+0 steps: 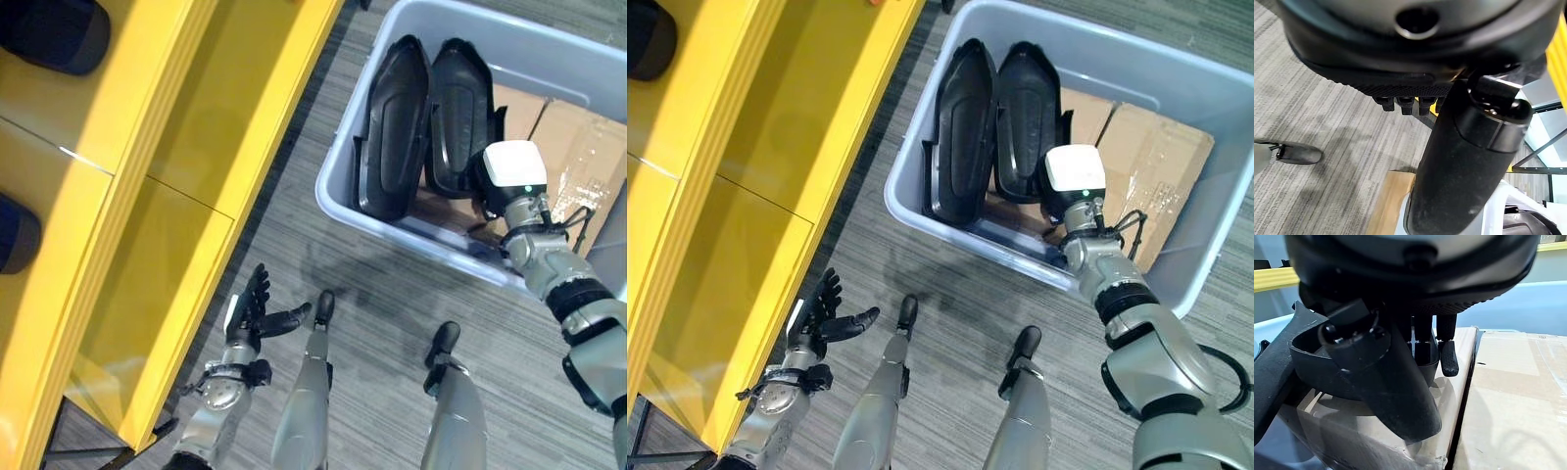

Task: Move parts from the plastic box to the shelf.

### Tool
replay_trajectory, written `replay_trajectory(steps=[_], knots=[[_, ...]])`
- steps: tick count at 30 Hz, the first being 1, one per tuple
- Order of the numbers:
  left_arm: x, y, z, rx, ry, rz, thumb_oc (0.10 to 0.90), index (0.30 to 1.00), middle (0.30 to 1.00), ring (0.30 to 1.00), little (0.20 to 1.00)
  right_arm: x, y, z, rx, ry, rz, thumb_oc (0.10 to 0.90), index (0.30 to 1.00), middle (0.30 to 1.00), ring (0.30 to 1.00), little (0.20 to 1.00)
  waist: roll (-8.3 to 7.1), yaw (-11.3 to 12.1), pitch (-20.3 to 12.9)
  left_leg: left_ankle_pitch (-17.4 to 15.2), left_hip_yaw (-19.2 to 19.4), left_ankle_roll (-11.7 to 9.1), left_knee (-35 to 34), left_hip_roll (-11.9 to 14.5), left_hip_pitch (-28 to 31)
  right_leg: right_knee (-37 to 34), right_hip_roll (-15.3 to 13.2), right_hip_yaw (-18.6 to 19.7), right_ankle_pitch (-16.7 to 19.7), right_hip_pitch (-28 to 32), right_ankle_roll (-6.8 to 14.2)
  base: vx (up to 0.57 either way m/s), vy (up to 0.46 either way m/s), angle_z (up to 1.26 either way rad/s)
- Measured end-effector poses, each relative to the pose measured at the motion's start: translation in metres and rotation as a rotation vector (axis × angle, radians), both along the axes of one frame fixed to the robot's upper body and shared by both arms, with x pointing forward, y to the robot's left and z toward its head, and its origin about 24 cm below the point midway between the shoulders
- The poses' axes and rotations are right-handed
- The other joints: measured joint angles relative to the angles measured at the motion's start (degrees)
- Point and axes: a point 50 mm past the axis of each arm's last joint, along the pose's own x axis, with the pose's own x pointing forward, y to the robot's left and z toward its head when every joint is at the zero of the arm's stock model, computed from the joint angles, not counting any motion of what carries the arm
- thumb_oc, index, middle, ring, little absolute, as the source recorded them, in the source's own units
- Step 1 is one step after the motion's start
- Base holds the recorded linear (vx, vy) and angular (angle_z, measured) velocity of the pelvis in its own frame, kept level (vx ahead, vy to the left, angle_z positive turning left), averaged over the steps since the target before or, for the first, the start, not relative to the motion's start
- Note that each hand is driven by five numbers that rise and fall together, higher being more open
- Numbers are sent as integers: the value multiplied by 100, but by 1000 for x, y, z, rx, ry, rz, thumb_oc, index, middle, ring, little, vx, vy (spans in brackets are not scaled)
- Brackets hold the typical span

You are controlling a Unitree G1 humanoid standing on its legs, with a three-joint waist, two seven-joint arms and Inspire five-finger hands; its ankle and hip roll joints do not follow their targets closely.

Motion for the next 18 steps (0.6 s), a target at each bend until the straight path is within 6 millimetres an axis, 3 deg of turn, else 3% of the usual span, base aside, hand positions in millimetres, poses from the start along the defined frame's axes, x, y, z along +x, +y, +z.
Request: replay_trajectory(steps=[6, 13, 18], knots=[[1, 4, 2, 6, -6, 11, 900, 1000, 1000, 1000, 1000, -9, -9, -17, -16, 81, -18, 400, 300, 300, 300, 300, -91, -84, 1, 7, 90, -18, -87, -35, 439, -821, 43, -67, 394, 777, 137, 0, 11, -4], [-2, 30, 5, 53, -4, 70, 900, 1000, 1000, 1000, 1000, -32, -15, -40, 5, 149, -3, 400, 300, 300, 300, 300, -587, -336, -74, -109, 314, -74, -179, -4, 1006, -2042, 217, -60, 950, 1739, 227, 47, 4, -13], [-9, 45, 3, 58, 17, 127, 900, 1000, 1000, 1000, 1000, -46, -6, -46, 63, 143, 57, 400, 300, 300, 300, 300, -714, -460, -107, -243, 389, -107, -202, 85, 1334, -2444, 347, -44, 1107, 2182, 160, 54, -17, -11]])
